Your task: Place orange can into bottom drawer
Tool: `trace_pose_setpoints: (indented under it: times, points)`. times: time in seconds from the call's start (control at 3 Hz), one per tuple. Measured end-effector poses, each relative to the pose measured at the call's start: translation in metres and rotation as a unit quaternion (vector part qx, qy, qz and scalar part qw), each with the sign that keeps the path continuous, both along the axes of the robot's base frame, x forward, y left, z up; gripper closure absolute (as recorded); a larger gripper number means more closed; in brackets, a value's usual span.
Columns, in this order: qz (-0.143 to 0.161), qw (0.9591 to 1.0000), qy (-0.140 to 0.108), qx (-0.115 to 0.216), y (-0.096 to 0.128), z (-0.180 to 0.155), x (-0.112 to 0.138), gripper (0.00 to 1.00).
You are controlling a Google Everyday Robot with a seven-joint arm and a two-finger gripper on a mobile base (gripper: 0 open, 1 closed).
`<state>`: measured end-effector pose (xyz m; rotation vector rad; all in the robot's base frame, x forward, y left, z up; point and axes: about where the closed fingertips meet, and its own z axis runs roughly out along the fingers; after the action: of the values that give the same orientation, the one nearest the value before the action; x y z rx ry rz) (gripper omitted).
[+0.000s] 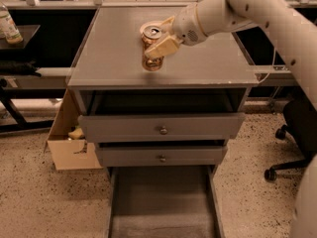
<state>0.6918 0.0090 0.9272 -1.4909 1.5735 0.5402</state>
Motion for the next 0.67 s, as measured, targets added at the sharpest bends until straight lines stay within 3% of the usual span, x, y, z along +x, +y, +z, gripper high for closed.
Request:
trace_pose_setpoints:
  times: [0.33, 0.67]
  points:
    - [0.070, 0.9965, -0.027, 0.037, 0.0086, 0.0363, -0.0514, 1.00]
    - [0.070, 0.9965, -0.027, 0.037, 0.0086, 0.0363, -0.0515, 1.00]
